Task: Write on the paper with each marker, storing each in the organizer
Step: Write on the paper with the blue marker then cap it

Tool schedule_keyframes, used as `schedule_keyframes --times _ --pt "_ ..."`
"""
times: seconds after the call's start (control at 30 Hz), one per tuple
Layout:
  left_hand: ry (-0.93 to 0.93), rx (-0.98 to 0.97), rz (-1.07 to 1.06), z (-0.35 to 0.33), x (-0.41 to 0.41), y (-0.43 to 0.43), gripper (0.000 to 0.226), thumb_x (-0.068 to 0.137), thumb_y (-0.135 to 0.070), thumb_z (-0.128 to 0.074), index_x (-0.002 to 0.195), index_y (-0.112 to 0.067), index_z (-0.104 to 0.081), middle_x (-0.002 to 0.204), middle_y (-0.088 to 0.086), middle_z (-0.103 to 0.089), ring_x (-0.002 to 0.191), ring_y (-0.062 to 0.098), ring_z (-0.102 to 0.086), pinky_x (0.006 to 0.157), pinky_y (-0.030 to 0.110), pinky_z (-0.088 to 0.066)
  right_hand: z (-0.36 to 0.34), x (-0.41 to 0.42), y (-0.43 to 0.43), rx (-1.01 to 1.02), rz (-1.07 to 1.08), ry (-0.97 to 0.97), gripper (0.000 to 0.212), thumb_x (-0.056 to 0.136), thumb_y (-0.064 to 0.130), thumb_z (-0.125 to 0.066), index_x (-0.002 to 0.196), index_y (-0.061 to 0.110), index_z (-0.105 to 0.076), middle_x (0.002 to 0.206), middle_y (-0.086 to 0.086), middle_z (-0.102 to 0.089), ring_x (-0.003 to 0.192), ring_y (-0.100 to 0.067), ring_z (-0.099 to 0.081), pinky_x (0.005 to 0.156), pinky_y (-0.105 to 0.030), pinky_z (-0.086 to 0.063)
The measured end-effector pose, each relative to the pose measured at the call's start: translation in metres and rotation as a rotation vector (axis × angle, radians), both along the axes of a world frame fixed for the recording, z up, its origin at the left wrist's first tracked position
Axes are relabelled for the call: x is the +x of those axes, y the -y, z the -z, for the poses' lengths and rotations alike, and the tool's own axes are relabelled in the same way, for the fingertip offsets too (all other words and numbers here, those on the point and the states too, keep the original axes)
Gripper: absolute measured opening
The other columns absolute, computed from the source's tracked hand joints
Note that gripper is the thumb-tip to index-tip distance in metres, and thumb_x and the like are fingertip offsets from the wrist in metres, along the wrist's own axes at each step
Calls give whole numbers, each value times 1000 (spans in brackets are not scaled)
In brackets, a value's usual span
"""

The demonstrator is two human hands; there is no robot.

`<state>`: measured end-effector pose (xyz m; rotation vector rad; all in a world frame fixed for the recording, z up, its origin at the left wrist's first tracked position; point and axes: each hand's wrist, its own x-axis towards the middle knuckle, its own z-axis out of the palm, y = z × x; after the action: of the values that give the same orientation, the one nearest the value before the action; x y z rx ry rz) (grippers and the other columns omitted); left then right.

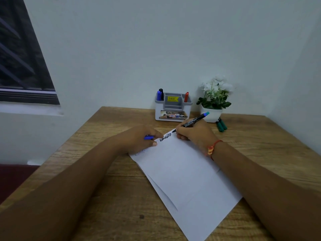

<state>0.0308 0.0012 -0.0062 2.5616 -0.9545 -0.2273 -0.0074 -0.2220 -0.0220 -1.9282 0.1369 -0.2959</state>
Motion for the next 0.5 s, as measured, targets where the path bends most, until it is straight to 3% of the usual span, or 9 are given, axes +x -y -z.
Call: schedule_keyframes --times 0.13,0.27,0.5 --pt "-14 7 -11 0 0 1 41 97 -28 -58 138 -32 -53 141 -7 -53 118 8 -47 97 22 -31 0 7 0 -135 26 -41 17 83 13 -68 81 -3 -74 75 -13 -76 61 -13 -65 67 -31 -61" --pt "-29 0 -16 -1 1 1 40 96 -26 -59 136 -33 -55 139 -6 -55 124 13 -49 105 28 -35 -5 7 0 -180 7 -70 14 83 12 -69 86 -1 -74 77 -12 -77 56 -10 -63 58 -21 -57" --pt "-44 -4 -15 -1 1 0 40 96 -26 -60 134 -35 -56 135 -7 -57 122 13 -50 105 28 -36 -3 8 0 -210 22 -57 16 83 14 -70 85 0 -74 70 -8 -73 53 -9 -61 50 -16 -51"
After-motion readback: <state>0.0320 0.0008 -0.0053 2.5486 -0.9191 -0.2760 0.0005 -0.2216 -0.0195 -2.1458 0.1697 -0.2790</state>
